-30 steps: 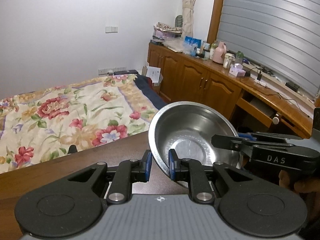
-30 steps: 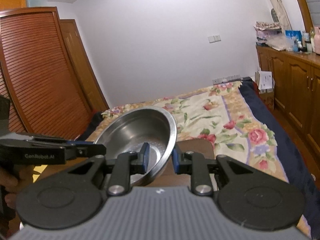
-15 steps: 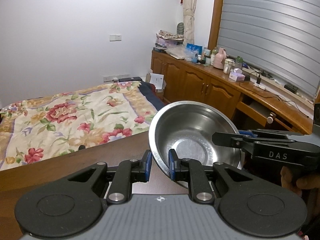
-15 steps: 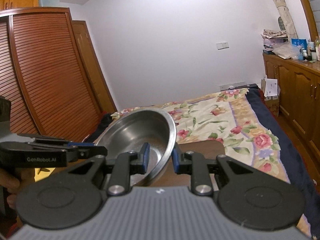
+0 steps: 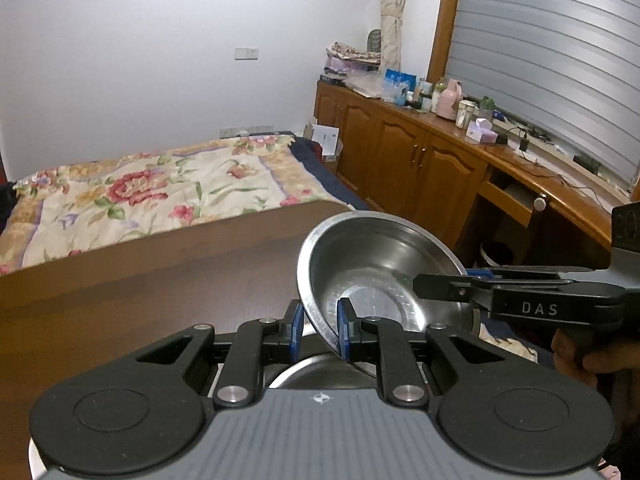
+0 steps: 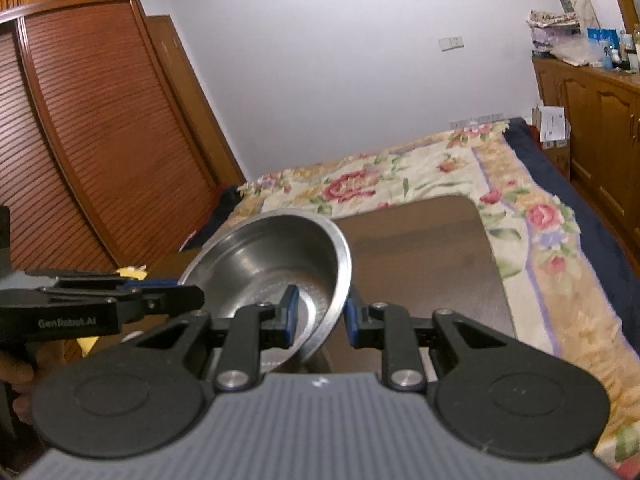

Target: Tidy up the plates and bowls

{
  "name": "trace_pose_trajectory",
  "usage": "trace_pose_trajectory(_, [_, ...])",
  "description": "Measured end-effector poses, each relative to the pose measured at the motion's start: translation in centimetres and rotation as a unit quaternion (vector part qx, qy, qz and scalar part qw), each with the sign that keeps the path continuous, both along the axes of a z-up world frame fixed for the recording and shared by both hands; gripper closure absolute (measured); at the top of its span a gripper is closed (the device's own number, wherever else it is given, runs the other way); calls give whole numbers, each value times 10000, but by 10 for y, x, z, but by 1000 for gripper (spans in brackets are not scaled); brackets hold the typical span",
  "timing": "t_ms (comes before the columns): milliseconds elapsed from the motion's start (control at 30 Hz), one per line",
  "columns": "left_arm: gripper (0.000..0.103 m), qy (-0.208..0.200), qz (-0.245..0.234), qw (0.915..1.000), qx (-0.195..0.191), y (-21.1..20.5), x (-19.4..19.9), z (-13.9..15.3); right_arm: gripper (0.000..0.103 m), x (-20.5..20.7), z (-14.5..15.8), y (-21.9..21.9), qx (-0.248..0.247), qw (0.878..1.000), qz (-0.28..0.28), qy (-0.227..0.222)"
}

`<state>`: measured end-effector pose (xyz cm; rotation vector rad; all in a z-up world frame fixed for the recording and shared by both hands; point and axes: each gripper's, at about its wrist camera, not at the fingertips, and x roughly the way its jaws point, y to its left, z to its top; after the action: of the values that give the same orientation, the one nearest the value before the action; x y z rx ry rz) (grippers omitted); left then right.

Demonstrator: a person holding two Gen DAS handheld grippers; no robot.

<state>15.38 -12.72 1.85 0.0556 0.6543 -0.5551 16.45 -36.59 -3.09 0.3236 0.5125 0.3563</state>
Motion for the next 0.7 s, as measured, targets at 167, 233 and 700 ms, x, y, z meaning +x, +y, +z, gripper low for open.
trace_pose_trajectory(167, [83, 158, 64, 9998, -142, 12, -9, -15, 77, -11, -8, 10, -112, 9998, 97, 101])
trace_pose_trajectory(233, [83, 156, 92, 9997, -154, 16, -13, -18, 77, -15, -8, 16, -182, 9997, 136, 104])
trace_pose_trajectory(700, [83, 49, 199, 9998, -84, 29, -37, -29, 77, -34, -16, 34, -273, 9992, 268, 99])
